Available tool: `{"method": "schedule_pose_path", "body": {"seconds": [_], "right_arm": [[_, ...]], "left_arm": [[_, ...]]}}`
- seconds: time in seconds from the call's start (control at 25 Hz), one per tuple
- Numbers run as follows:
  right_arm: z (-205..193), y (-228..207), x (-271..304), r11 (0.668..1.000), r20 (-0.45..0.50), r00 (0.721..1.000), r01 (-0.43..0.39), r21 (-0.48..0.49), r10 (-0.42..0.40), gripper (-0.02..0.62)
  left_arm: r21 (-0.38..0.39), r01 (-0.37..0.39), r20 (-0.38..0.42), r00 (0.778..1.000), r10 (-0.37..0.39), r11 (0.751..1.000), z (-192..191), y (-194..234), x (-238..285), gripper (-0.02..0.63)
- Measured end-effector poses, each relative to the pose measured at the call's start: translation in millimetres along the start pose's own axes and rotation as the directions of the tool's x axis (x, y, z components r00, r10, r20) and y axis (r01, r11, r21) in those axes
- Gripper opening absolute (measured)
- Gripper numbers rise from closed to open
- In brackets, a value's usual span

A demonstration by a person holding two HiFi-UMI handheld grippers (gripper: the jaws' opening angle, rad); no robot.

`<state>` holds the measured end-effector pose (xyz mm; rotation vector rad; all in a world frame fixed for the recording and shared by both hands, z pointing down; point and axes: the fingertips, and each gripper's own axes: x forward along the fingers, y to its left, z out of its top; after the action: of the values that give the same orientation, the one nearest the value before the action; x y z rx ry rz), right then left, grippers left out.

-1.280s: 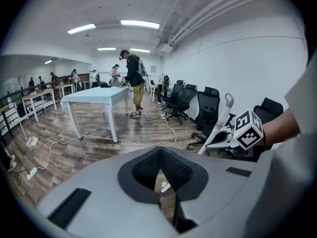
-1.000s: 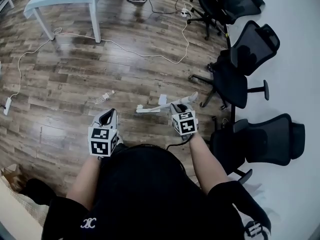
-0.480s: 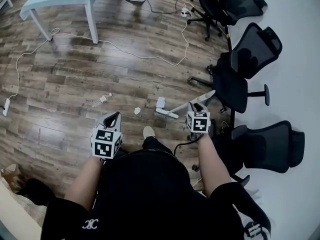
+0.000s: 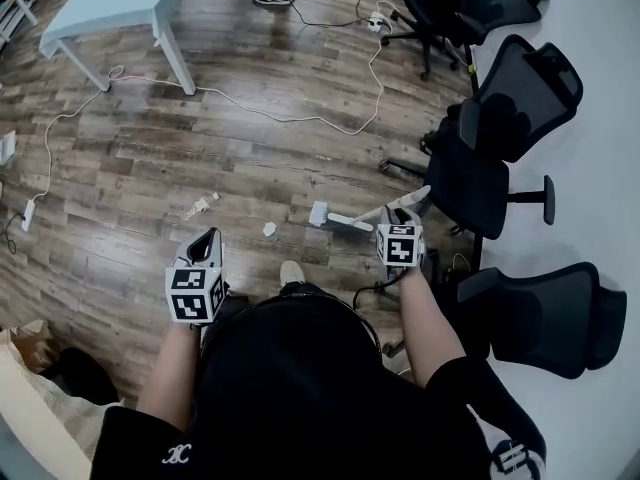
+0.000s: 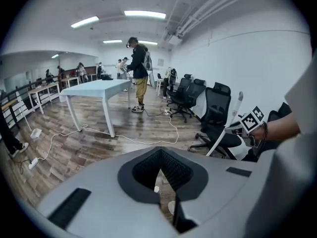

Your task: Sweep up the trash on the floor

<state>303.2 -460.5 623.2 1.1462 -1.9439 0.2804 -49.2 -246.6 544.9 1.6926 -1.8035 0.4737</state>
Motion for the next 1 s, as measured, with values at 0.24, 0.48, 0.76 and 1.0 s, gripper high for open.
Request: {"method": "schedule_pose_path", "body": {"seconds": [0.24,0.48,0.76,1.0], "right_arm": [[-13,11,26,0.988,-0.008,0.996,-0.09,-0.124,0.09,0.089],[10,64,38,0.944,0.023,0.975,-0.206,-0.257,0.219,0.087],[33,122,34,0.883,0.019,0.931,-0.338,-0.325,0.363,0.087],[49,173,26,0.827,0.017,0.887,-0.423,-0.37,0.461,0.089]], "left_arm": [[0.004,-0.072,-0.001,0.997,0.072,0.997,7,-29,-3,-0.005],[-0.025,-0.144,-0.008,0.99,0.144,0.989,-8,-28,-17,-0.005],[-0.141,-0.257,-0.012,0.966,0.258,0.956,-37,-6,-50,-0.005],[-0.201,-0.306,-0.029,0.951,0.307,0.93,-60,11,-70,-0.005]]}}
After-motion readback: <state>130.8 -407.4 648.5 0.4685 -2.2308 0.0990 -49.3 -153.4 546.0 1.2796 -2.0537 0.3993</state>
